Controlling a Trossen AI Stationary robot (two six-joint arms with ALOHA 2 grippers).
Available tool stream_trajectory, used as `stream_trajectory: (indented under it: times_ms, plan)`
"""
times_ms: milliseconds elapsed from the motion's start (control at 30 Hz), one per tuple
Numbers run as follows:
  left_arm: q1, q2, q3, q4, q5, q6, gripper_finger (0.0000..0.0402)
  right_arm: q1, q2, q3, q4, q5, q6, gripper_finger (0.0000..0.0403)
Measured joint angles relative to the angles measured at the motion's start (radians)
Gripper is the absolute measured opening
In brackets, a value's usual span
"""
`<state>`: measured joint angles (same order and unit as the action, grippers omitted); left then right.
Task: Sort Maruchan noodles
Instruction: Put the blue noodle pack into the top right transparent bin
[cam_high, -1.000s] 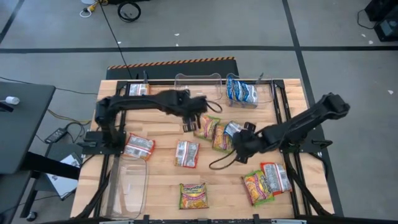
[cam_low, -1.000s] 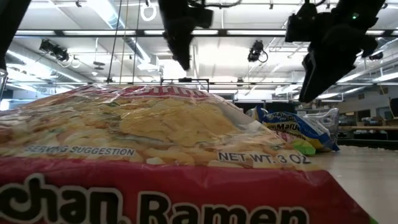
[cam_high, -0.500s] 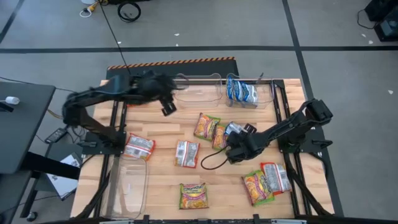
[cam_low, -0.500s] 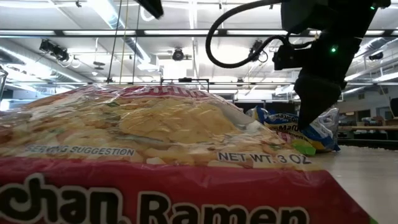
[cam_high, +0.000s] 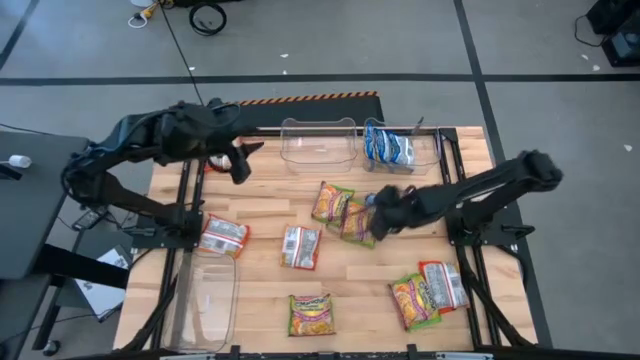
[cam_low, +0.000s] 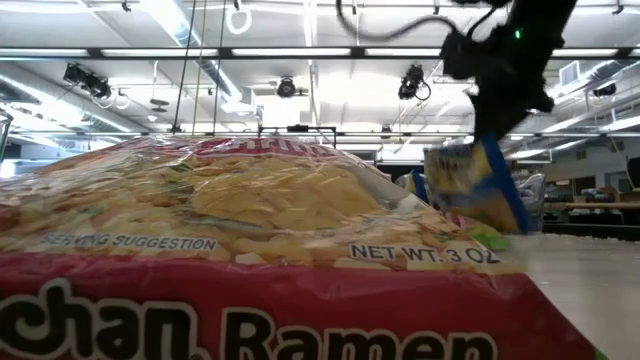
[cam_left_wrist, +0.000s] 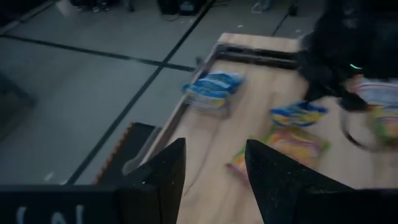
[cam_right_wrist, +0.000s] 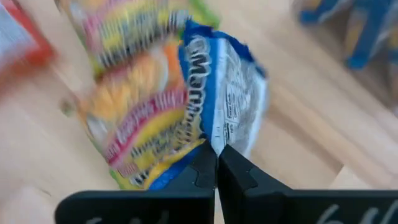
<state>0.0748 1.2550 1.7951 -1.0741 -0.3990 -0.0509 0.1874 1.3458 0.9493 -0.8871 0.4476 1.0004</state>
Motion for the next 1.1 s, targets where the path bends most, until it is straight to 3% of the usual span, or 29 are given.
stream_trajectory:
  times_ms: [333,533,867,1100]
  plan:
    - [-0.053,-0.012,0.000,0.144,-0.010,-0.006,0.0172,-0.224,-0.402,0.000,-0.026,-0.091,-0.078,0.0003]
    - [-0.053,-0.012,0.000,0.150,-0.011,-0.076,0.0172,-0.418,-0.545,0.000,-0.043,-0.037,-0.123,0.0002]
    - [-0.077,0.042,-0.003,0.213,0.002,-0.096,0.0172,-0.854,-0.518,-0.005,-0.026,-0.036,-0.493,0.0002]
    - [-0.135,0.073,-0.005,0.158,0.007,-0.096,0.0172,-1.071,-0.433,-0.065,0.119,-0.240,-0.653,0.0002]
